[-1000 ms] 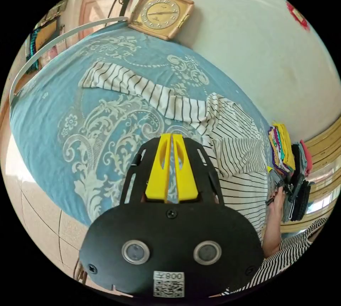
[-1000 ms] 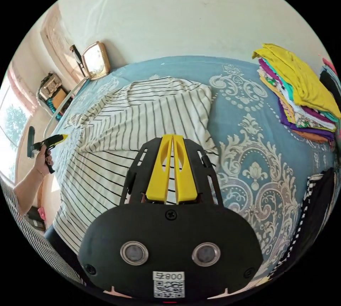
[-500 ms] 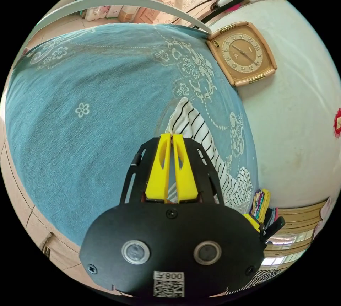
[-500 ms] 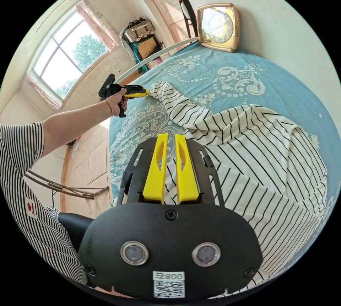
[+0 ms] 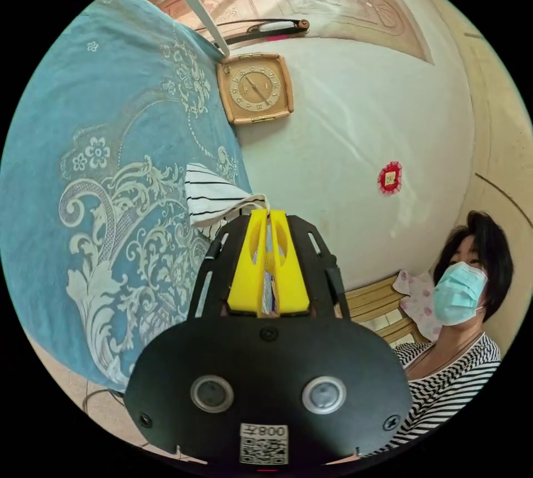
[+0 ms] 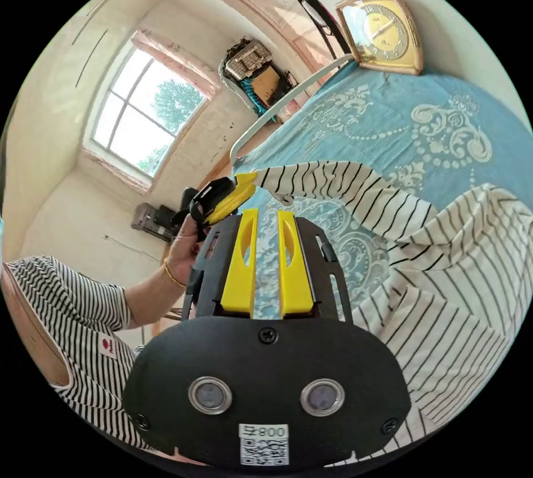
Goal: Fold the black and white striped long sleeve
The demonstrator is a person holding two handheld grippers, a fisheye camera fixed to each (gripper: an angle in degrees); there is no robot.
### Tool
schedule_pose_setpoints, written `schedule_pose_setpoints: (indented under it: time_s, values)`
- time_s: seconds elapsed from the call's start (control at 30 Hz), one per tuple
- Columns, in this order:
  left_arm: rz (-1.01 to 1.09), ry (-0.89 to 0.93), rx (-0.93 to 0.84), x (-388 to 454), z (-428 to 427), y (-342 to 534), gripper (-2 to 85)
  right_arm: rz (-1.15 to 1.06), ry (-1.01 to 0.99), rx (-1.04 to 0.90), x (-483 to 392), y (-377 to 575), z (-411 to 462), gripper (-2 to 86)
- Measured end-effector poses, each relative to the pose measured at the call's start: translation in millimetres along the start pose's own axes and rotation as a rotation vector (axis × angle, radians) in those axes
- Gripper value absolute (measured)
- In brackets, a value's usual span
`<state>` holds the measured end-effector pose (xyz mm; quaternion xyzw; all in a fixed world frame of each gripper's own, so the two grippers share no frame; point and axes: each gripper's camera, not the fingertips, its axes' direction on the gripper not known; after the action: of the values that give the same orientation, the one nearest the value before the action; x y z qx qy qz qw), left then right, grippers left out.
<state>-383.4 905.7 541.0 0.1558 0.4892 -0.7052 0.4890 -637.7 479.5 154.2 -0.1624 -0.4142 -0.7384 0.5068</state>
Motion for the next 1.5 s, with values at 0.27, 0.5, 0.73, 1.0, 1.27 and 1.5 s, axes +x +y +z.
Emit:
schedule_pose_setpoints:
  time_s: [0.27, 0.5, 0.73, 1.0, 1.27, 1.5]
  values:
    - [-0.035, -0.031, -0.090, -4, -36, 47, 0.9, 0.374, -0.426, 0.060, 123, 63, -13, 6.7]
    - [0.047, -0.070, -0.126, 11, -47, 61, 0.9, 0.454, -0.576, 0.078, 171, 65, -21, 6.5]
    - [0.132, -0.124, -0.183, 24, -47, 81, 1.5, 0.496, -0.632, 0.084, 210, 65, -39, 2.6]
    - [0.062, -0.101, -0.245, 1, -57, 117, 5.7, 0.457, -0.667, 0.111, 233, 73, -93, 0.6]
    - [-0.229, 0.337, -0.201, -57, 3, 147, 6.9, 0.417, -0.701, 0.116, 231, 73, -124, 0.5]
    - [-0.152, 0.407, -0.144, -23, 25, 147, 1.4, 0.349, -0.660, 0.044, 223, 48, -145, 0.4]
